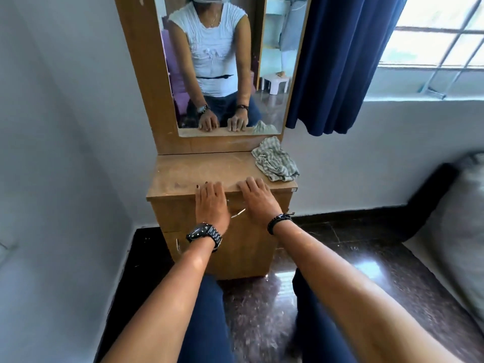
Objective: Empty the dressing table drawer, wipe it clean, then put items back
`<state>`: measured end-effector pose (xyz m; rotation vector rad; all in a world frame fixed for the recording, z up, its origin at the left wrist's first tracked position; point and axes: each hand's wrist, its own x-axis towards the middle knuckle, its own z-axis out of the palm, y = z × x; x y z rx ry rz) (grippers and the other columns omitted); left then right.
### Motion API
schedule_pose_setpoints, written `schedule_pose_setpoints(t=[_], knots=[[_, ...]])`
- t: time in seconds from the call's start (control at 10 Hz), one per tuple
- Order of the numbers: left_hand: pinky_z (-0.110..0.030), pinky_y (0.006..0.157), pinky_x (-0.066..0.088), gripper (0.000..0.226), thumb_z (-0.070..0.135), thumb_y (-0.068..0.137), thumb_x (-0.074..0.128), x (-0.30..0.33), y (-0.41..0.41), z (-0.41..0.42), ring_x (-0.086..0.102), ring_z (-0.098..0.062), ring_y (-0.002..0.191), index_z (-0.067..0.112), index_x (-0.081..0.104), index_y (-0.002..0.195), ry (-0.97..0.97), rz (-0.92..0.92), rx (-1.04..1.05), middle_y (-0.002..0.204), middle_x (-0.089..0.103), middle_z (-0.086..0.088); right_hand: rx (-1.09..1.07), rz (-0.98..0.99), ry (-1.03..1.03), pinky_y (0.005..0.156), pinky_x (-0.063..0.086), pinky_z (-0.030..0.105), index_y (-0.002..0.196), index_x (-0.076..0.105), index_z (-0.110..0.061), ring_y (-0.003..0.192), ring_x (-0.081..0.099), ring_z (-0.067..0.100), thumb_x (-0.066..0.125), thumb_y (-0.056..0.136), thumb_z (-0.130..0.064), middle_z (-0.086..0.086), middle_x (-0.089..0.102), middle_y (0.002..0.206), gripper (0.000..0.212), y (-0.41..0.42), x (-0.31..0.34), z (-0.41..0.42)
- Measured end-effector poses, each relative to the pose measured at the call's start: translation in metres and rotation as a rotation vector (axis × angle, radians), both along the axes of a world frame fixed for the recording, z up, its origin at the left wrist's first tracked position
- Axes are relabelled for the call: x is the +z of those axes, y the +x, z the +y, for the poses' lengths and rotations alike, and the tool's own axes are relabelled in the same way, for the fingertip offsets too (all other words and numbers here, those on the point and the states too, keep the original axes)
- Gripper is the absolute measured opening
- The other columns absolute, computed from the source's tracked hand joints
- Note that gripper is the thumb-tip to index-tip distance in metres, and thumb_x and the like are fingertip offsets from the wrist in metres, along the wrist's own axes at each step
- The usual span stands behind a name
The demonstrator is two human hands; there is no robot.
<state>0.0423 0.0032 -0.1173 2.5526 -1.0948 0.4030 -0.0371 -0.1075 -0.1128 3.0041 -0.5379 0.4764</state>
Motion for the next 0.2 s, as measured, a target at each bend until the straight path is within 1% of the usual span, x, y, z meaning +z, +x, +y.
schedule_pose_setpoints(t=[0.1,0.2], knots=[[-0.046,0.106,0.034,0.047,0.003,0.074,0.061,0.002,-0.023,-0.013,0.047,-0.032,0.115,0.006,0.048,0.119,-0.108,0.003,-0.083,0.120,0.052,-0.014,0.077,-0.036,0.153,0.107,0.037,0.037,0.135,0.043,-0.010,0.119,0.044,0.027,0.050,0.089,-0.010,0.010,0.047,0.130,0.046,-0.012,0.008,-0.003],[-0.047,0.104,0.040,0.047,-0.001,0.074,0.065,-0.005,-0.044,-0.038,0.052,-0.032,0.116,0.003,0.050,0.118,-0.269,-0.026,-0.170,0.120,0.056,-0.016,0.109,-0.272,0.194,0.098,0.046,0.036,0.122,0.057,-0.006,0.105,0.055,0.025,0.052,0.084,-0.009,0.010,0.060,0.114,0.038,-0.035,0.001,-0.015]])
